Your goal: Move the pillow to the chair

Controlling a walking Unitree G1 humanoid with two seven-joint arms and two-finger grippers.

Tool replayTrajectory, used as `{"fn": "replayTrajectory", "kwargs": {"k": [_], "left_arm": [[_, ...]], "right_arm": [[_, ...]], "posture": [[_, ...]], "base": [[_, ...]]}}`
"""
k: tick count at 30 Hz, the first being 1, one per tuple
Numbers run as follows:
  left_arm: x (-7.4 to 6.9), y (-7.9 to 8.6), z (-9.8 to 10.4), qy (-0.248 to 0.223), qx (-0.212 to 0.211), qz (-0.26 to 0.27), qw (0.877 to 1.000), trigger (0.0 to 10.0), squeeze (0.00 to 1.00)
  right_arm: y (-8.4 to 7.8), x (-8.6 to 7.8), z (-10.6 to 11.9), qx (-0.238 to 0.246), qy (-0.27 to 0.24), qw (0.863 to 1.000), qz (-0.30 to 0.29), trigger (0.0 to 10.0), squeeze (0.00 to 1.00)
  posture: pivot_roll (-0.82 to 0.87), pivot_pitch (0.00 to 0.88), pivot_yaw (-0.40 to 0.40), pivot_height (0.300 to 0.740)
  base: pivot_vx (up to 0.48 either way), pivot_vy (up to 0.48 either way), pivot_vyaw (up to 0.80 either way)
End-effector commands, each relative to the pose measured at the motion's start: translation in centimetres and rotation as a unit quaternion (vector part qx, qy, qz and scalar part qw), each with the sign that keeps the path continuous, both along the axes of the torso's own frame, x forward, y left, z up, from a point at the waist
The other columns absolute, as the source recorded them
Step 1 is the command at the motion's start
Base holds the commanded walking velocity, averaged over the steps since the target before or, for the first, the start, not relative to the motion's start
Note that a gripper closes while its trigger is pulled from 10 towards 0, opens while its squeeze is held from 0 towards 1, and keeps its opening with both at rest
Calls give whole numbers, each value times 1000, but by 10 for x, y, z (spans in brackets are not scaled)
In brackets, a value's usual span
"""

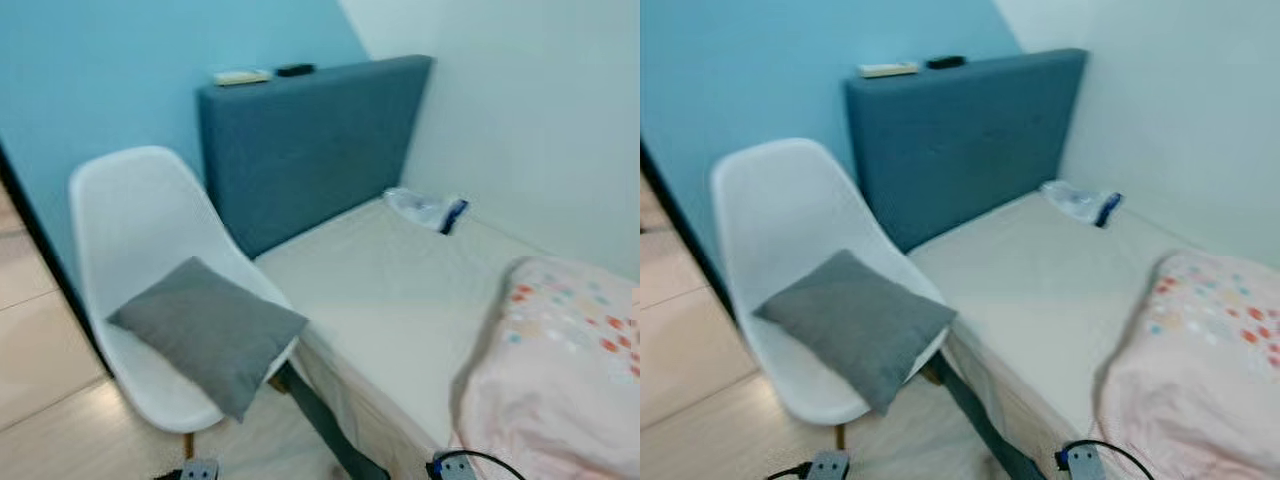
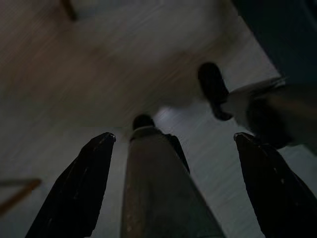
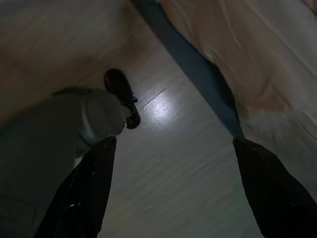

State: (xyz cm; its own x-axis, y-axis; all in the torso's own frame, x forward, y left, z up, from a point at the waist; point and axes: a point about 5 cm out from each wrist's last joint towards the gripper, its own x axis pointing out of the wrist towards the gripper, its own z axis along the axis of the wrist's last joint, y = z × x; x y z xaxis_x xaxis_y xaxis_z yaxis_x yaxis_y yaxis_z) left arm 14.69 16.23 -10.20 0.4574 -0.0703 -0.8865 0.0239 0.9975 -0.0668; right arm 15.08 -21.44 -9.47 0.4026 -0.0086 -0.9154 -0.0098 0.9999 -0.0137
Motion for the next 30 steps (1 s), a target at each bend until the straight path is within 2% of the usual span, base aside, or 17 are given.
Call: {"fn": "replayTrajectory", "kwargs": {"k": [1, 14, 20, 27, 30], "left_arm": [[-6, 0, -2, 12, 1, -8, 1000, 10000, 0], [-4, -2, -2, 6, 2, -15, 1000, 10000, 0], [3, -4, 1, -14, -24, 1, 1000, 10000, 0], [4, -3, 2, -18, -24, -2, 1000, 10000, 0], [0, -1, 0, -11, -19, 0, 1000, 10000, 0]], "right_arm": [[1, -2, -1, 6, 4, 1000, -9, 10000, 0], [0, -1, 0, 1, -3, 1000, -2, 10000, 0], [-2, 3, 2, 3, -22, 1000, -7, 10000, 0], [-4, 8, 4, 3, -30, 1000, -6, 10000, 0], [-2, 5, 3, 5, -26, 1000, -4, 10000, 0]], "posture": [[4, 0, -50, 740], [10, 0, -58, 740], [7, 0, -57, 740], [8, 0, -49, 740], [5, 0, -46, 740]], "base": [[0, 0, -800], [0, 0, -772], [0, 0, 0], [0, 0, 0], [0, 0, 0]]}}
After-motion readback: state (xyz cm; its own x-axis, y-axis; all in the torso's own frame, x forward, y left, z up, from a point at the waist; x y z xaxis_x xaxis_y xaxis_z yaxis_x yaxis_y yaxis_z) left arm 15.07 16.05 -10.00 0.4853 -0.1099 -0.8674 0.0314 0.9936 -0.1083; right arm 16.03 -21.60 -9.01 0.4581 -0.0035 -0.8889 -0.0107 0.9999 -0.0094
